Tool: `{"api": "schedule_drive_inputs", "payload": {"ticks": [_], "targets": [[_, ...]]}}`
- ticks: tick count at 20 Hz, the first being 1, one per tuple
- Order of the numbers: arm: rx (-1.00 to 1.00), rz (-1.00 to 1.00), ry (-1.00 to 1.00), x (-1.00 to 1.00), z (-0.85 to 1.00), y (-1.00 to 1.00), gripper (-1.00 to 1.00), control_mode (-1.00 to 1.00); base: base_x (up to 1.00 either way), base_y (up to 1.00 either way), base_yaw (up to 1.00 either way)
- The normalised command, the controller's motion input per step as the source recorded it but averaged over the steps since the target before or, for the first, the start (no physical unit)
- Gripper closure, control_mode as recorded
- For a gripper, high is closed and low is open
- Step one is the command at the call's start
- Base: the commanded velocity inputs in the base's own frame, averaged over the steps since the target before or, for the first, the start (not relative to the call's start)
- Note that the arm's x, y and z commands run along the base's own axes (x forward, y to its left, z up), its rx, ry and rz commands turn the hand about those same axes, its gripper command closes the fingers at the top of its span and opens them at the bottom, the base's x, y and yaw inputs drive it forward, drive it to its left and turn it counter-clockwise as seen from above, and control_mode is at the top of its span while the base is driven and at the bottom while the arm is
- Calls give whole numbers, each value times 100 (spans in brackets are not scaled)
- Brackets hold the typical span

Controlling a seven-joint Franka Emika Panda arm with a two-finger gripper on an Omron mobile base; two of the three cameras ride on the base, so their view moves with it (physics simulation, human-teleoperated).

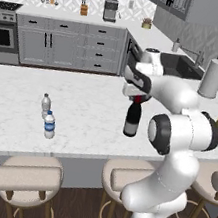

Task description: Move the plastic bottles in the middle to the plastics group, and the glass bottles in the middle to the glass group.

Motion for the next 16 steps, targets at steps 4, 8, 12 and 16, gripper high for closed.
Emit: {"api": "schedule_drive_inputs", "payload": {"ticks": [4, 8, 12, 16], "targets": [[1, 0, 16, 22, 50, 0, -100, -100, 0, 0, 0], [0, 0, 18, 8, 32, 0, -100, -100, 0, 0, 0], [0, 0, 13, 0, 0, 0, -100, -100, 0, 0, 0], [0, 0, 9, -2, 0, 1, -100, -100, 0, 0, 0]]}}
